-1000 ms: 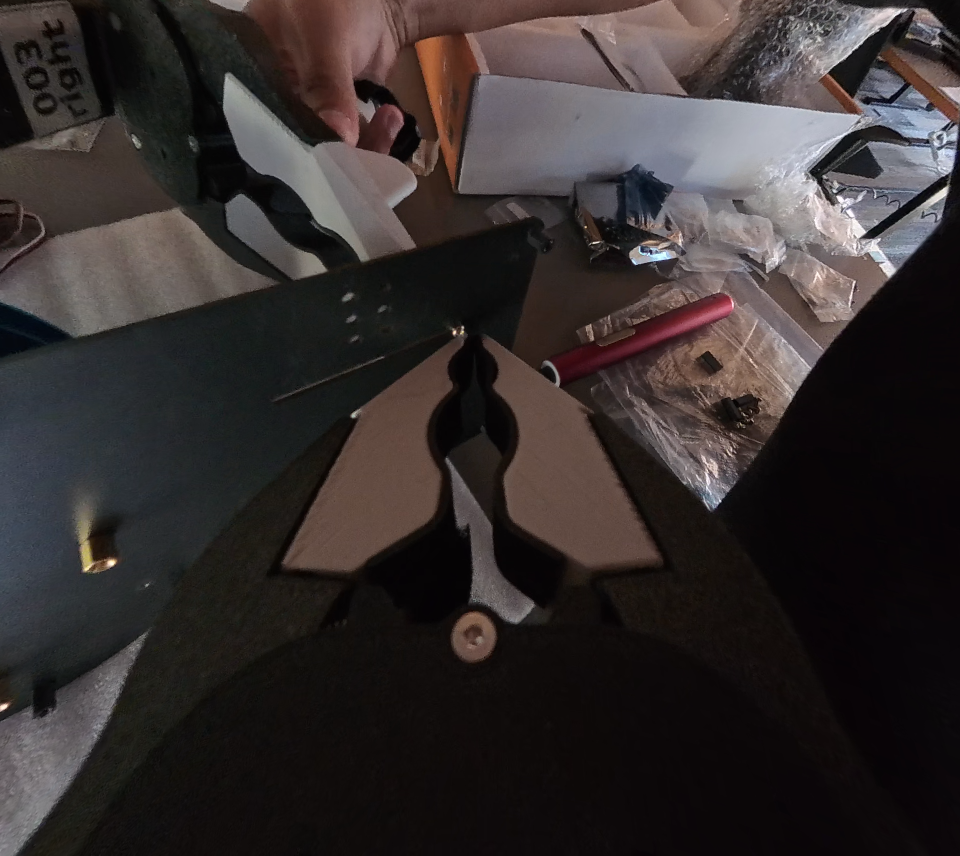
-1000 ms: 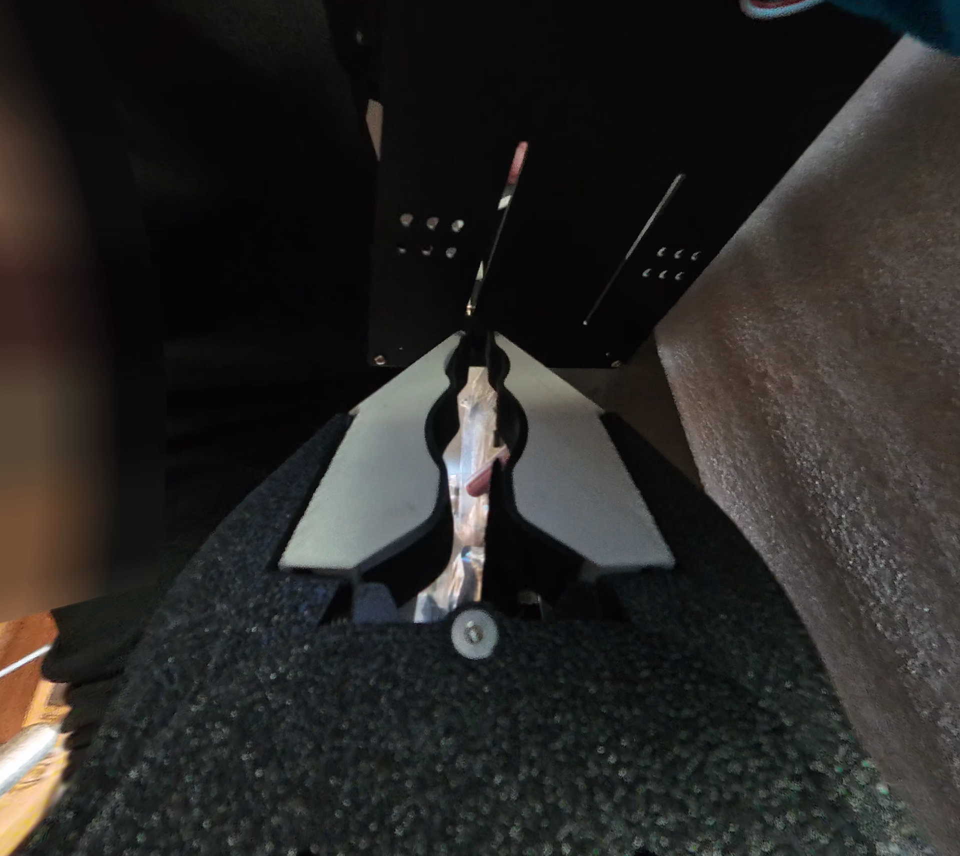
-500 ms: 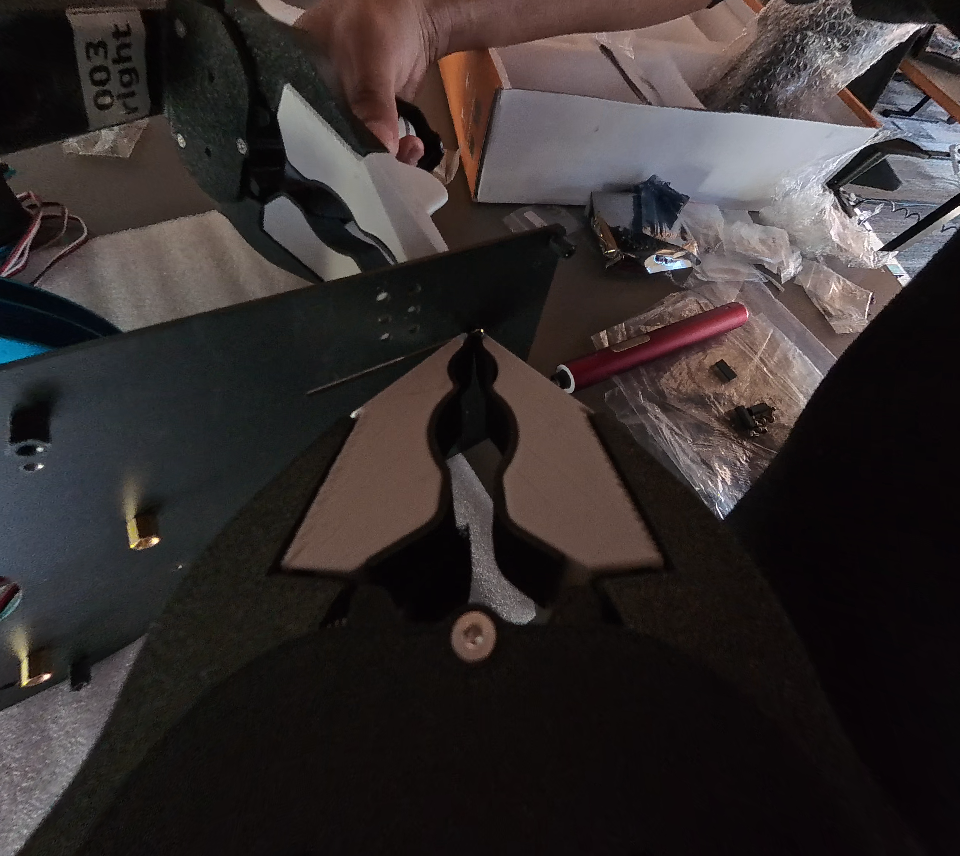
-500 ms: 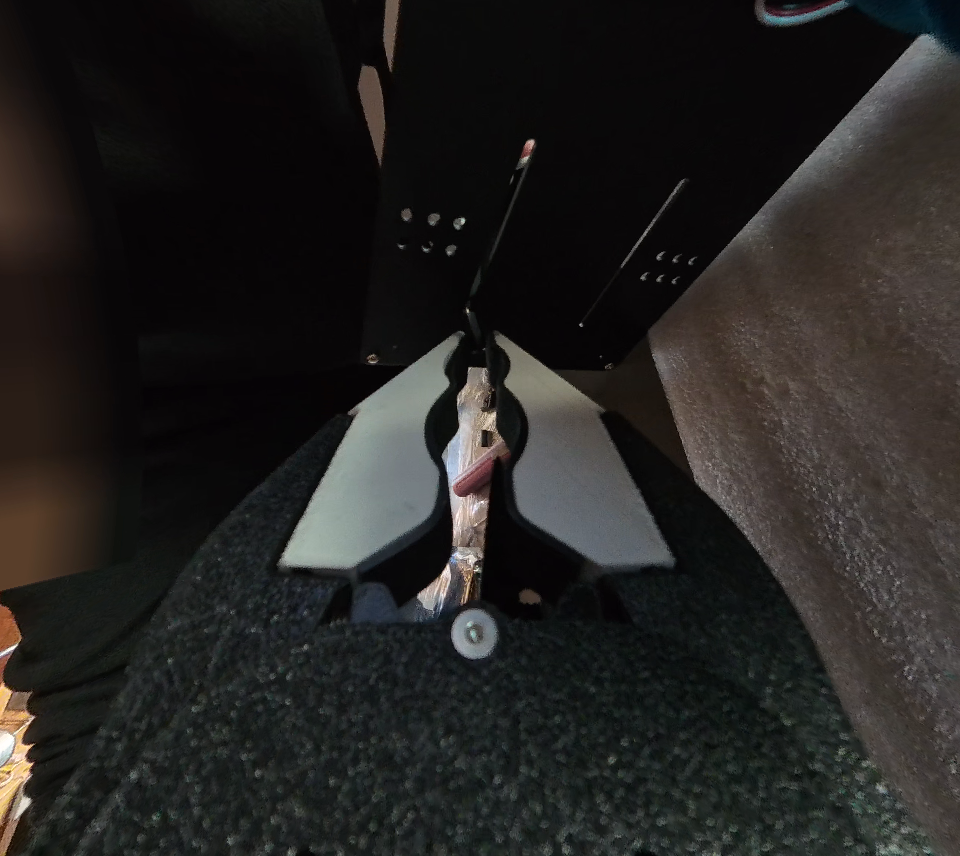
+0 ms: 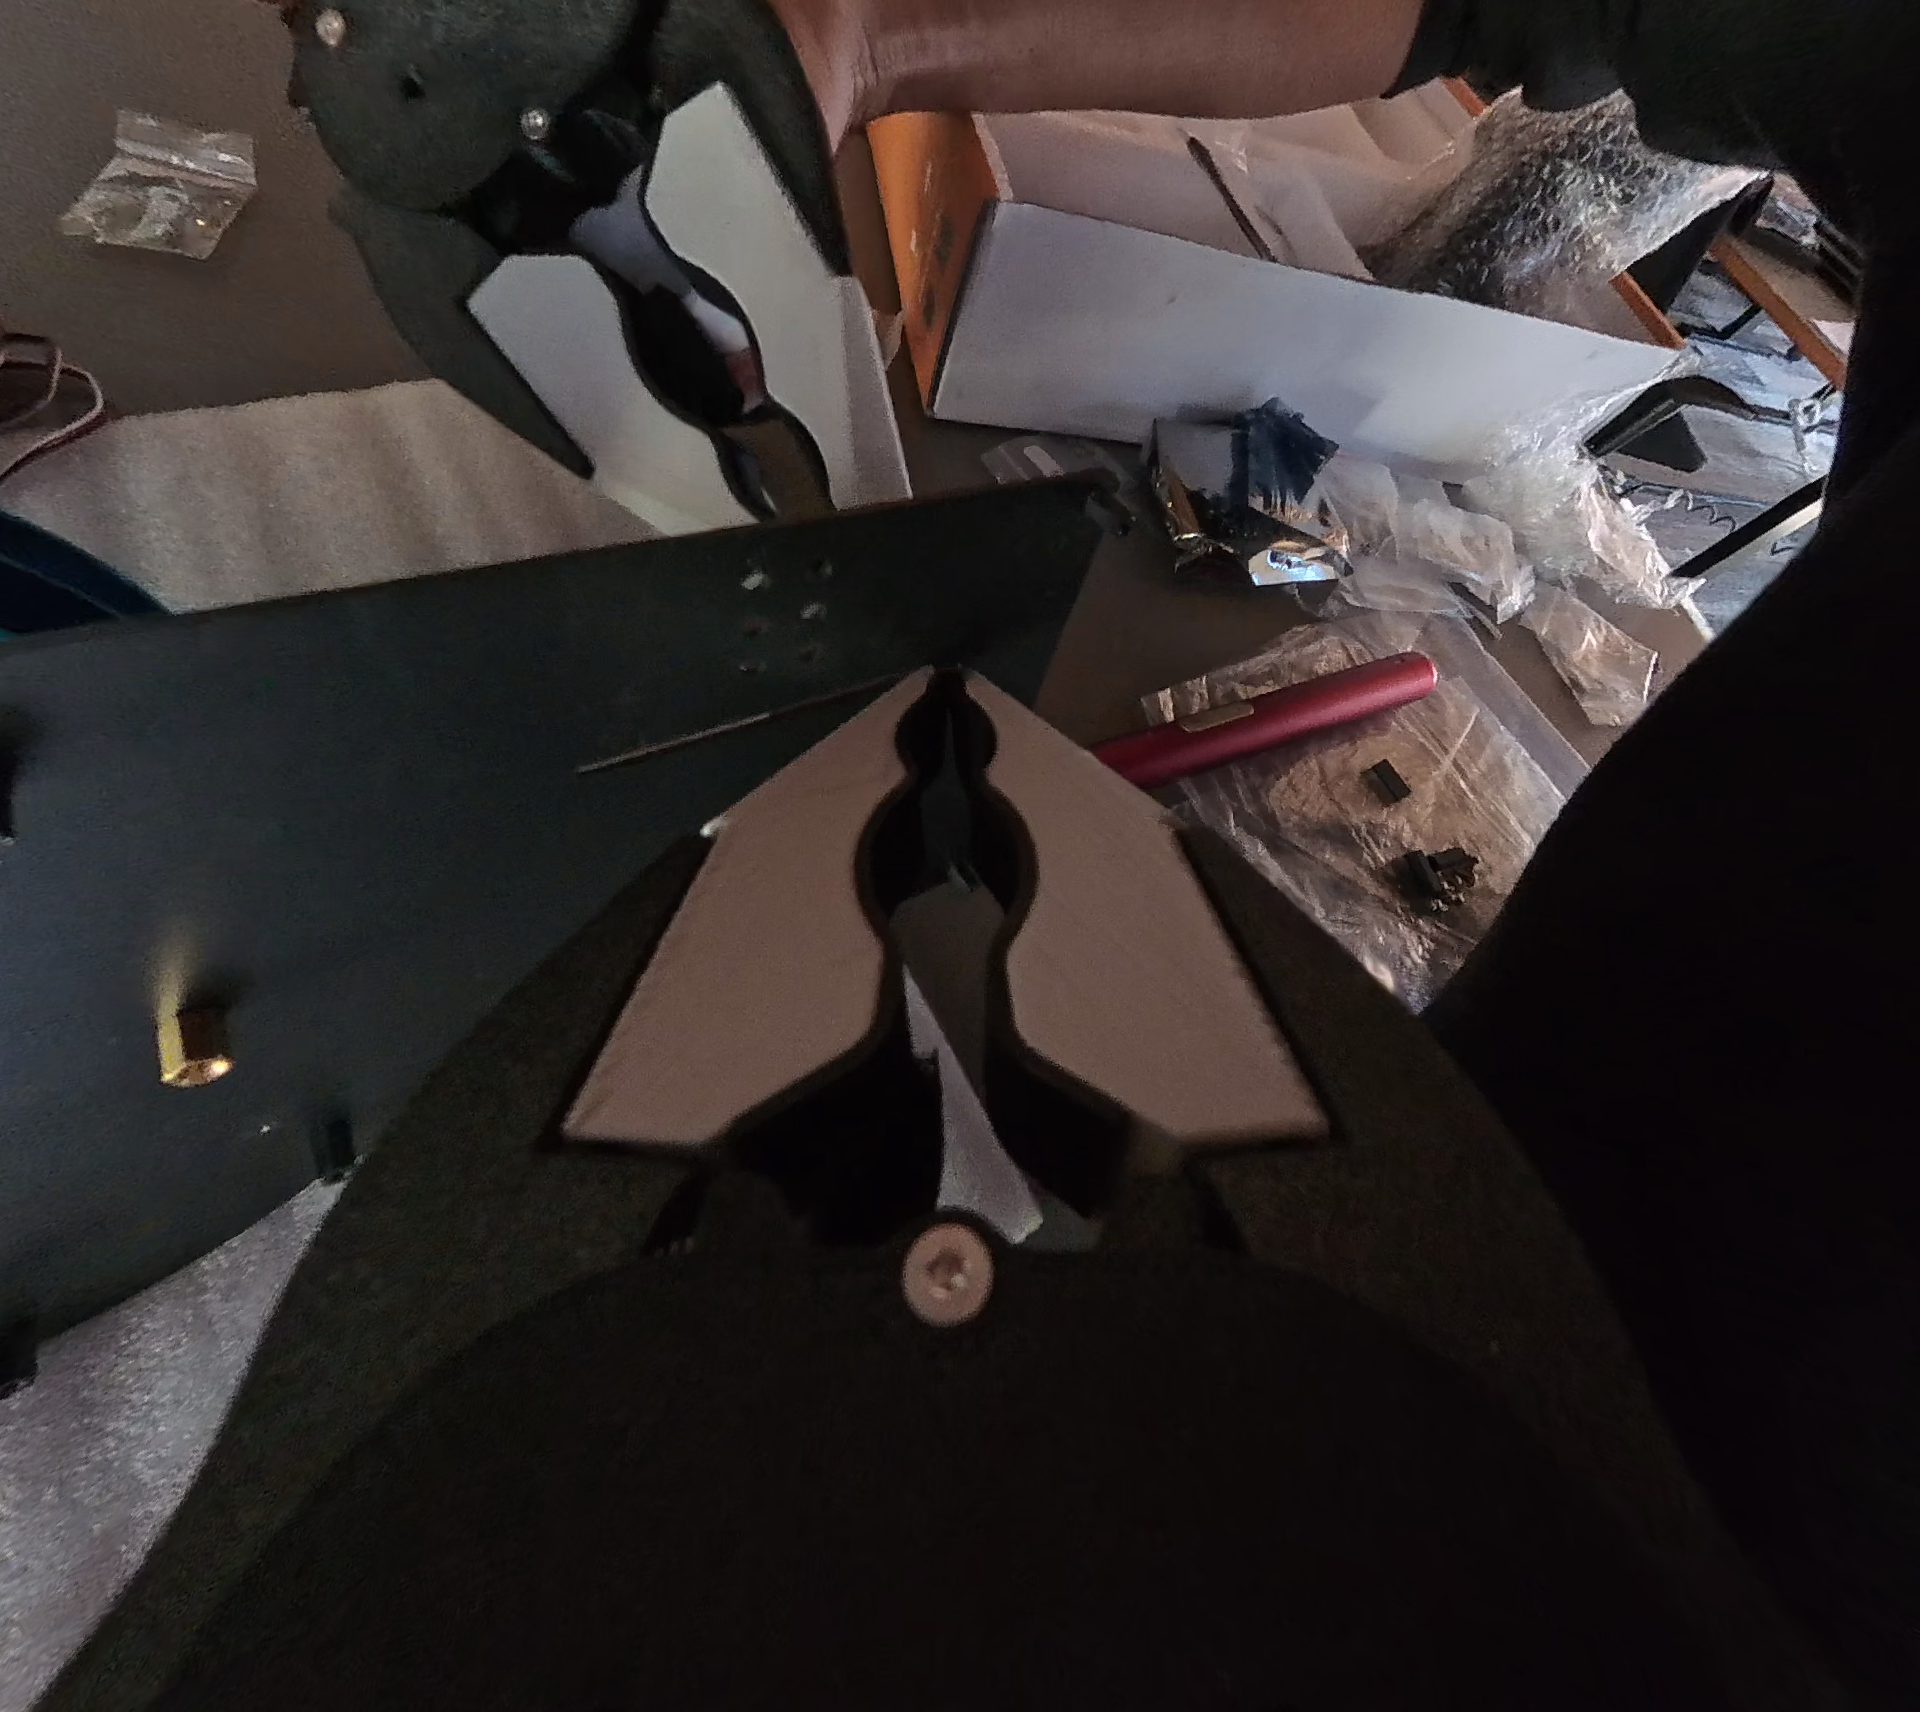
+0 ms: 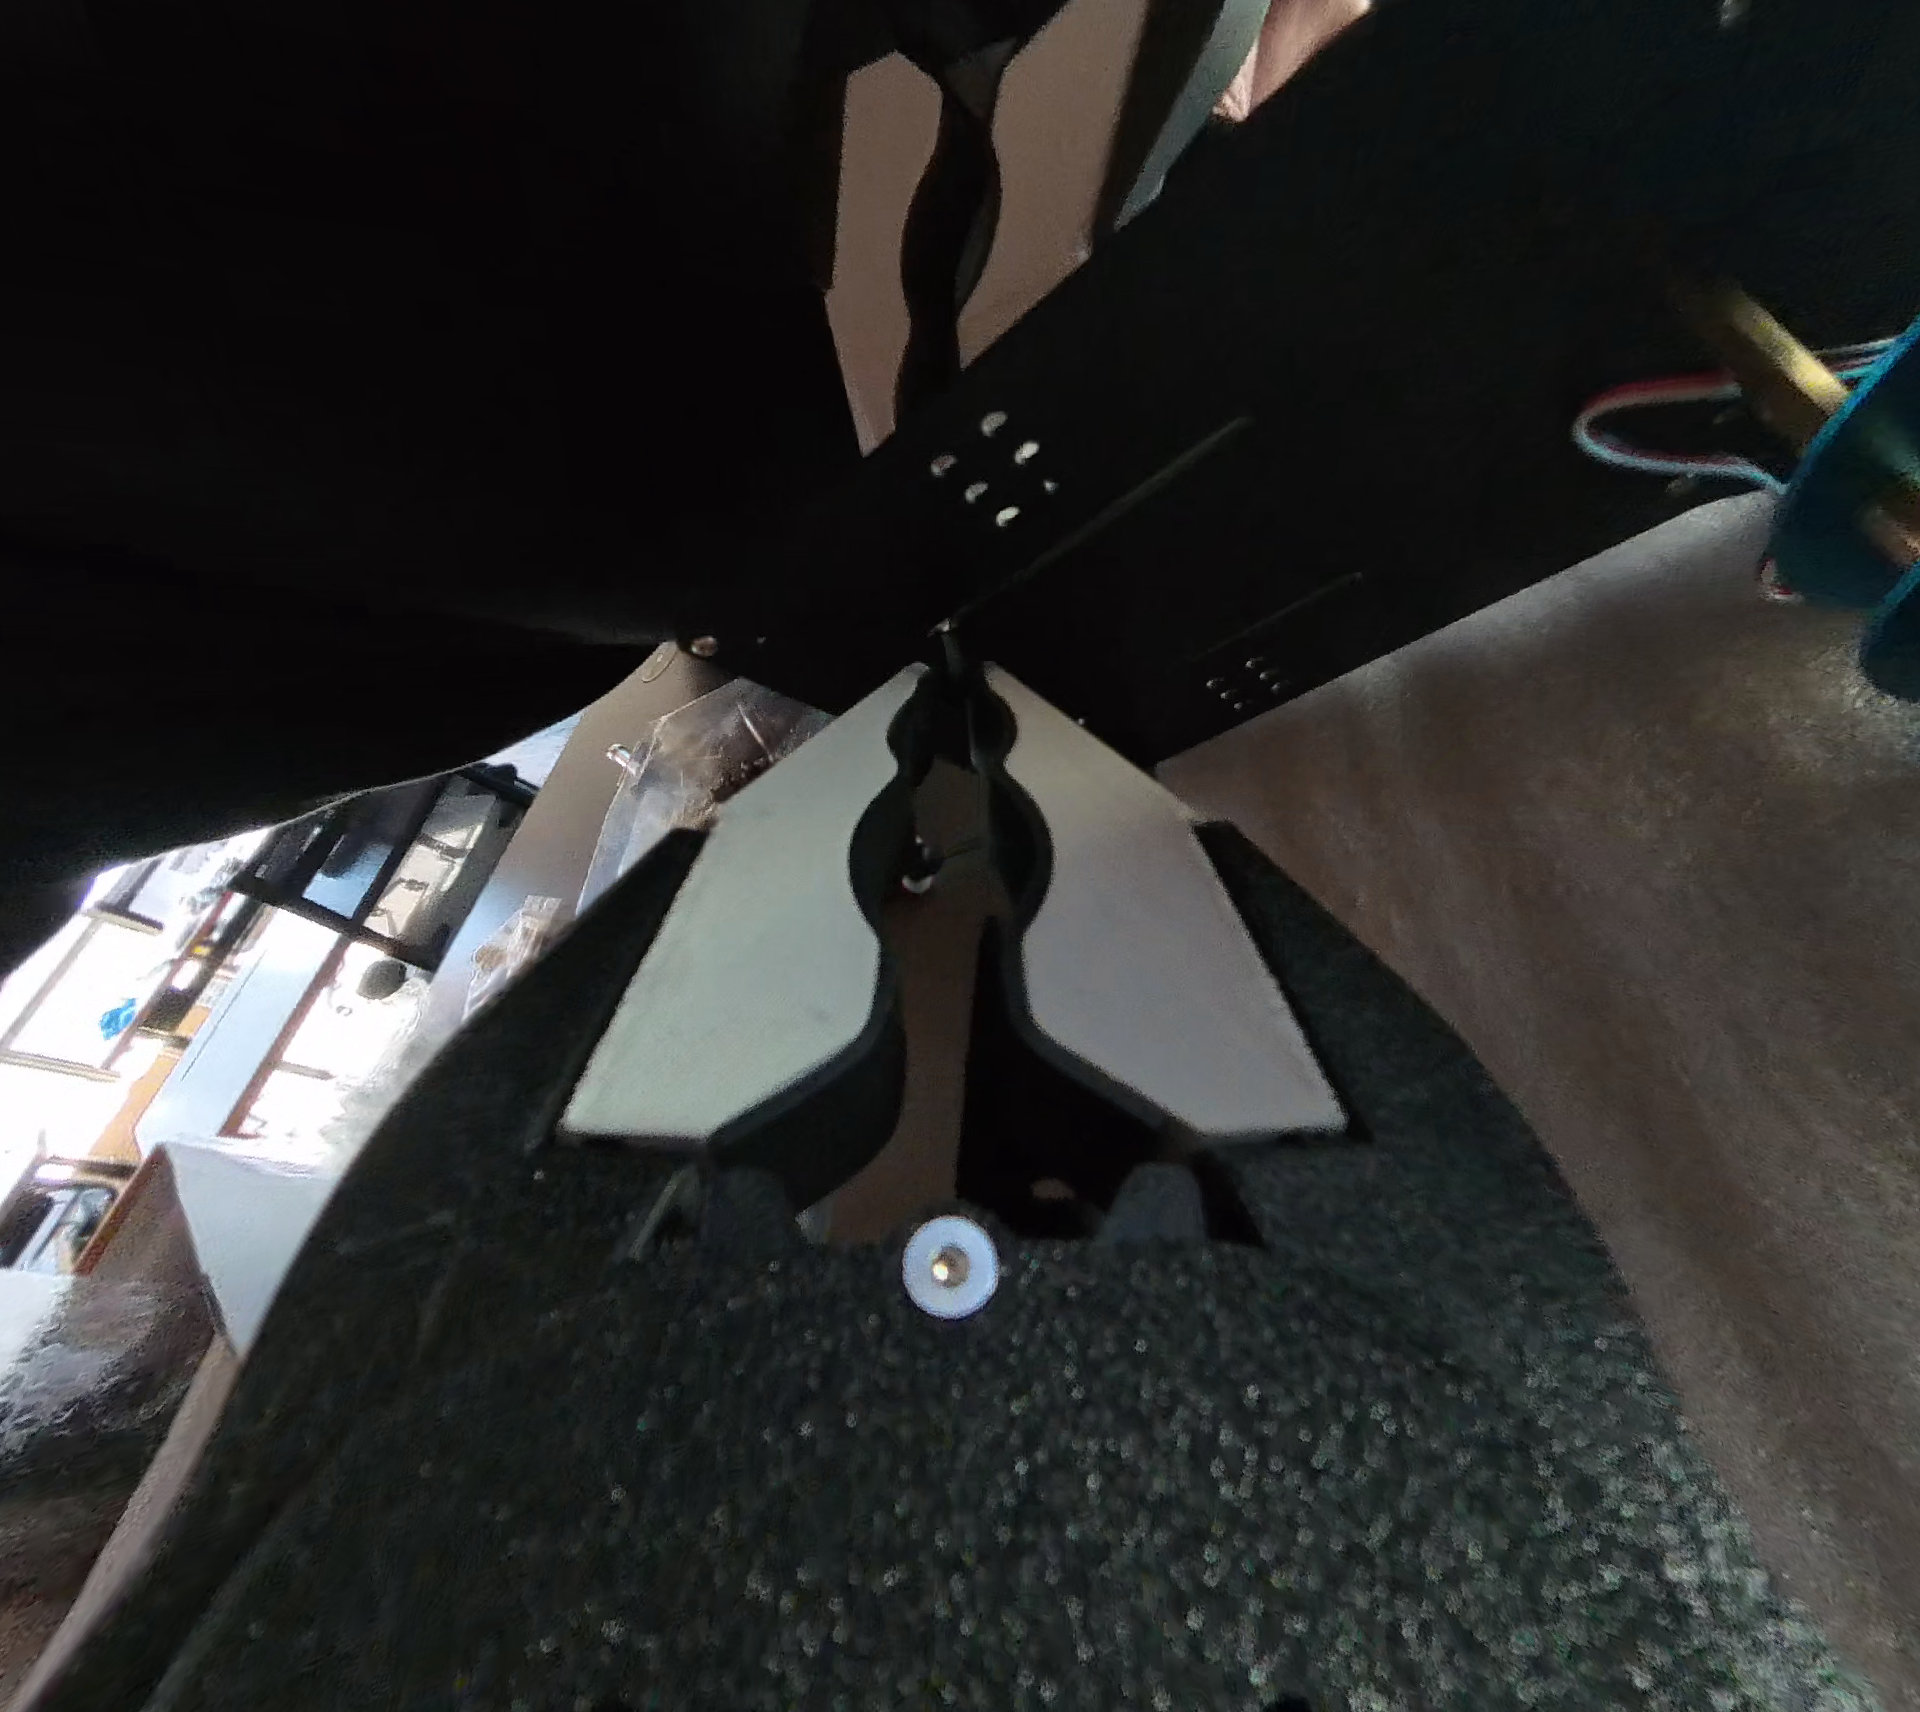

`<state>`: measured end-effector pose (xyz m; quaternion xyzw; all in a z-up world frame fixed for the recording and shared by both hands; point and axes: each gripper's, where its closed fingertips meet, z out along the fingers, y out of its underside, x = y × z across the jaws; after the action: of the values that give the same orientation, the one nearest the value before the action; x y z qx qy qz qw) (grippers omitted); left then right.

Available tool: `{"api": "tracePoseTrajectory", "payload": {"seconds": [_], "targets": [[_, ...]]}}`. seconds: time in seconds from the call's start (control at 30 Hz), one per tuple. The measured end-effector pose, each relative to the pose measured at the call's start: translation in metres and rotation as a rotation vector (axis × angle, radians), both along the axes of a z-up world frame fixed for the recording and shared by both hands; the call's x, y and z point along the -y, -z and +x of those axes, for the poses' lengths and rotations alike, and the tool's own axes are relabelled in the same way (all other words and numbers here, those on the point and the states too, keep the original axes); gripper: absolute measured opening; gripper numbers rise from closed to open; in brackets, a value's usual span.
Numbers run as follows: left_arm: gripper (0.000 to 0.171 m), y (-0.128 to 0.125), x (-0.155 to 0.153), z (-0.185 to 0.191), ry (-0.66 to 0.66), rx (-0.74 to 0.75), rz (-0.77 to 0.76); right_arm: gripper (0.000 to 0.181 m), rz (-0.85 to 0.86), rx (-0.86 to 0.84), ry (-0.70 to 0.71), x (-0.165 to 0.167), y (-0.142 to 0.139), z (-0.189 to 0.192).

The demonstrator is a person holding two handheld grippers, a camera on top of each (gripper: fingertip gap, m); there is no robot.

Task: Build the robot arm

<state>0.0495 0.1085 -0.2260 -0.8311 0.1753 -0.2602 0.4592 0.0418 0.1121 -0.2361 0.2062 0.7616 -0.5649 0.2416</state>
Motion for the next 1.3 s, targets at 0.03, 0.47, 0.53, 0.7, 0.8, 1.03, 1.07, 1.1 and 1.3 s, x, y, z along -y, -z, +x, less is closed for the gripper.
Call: {"api": "tracePoseTrajectory", "payload": {"seconds": [0.03,0.47,0.53,0.7,0.8,1.03,1.07,1.1,1.3], "targets": [[0.000,0.000,0.000,0.000,0.000,0.006,-0.005,0.004,-0.011,0.011,0.004,0.000,-0.001,-0.001],[0.000,0.002,0.009,0.021,0.113,-0.003,0.011,0.004,-0.005,0.067,-0.004,-0.001,0.003,0.001],[0.000,0.002,0.005,0.015,0.088,0.011,0.007,0.004,-0.006,0.073,-0.002,-0.001,0.003,0.001],[0.000,0.001,0.001,0.008,0.093,0.002,0.013,0.003,-0.011,0.077,0.011,-0.005,0.002,-0.003],[0.000,0.001,0.001,0.008,0.121,-0.014,0.022,0.003,-0.020,0.071,0.013,-0.007,-0.001,-0.005],[0.000,0.001,0.003,0.006,0.201,-0.010,0.030,0.004,-0.009,0.037,-0.004,-0.006,-0.003,-0.003],[0.000,0.000,0.005,0.007,0.222,0.000,0.029,0.004,-0.012,0.038,0.001,-0.007,-0.003,-0.004],[0.000,-0.001,0.009,0.008,0.248,0.012,0.022,0.004,-0.019,0.040,0.001,-0.007,-0.003,-0.003],[0.000,0.003,0.006,0.006,0.245,0.026,0.016,0.004,-0.024,0.038,-0.007,-0.006,-0.003,-0.003]]}}
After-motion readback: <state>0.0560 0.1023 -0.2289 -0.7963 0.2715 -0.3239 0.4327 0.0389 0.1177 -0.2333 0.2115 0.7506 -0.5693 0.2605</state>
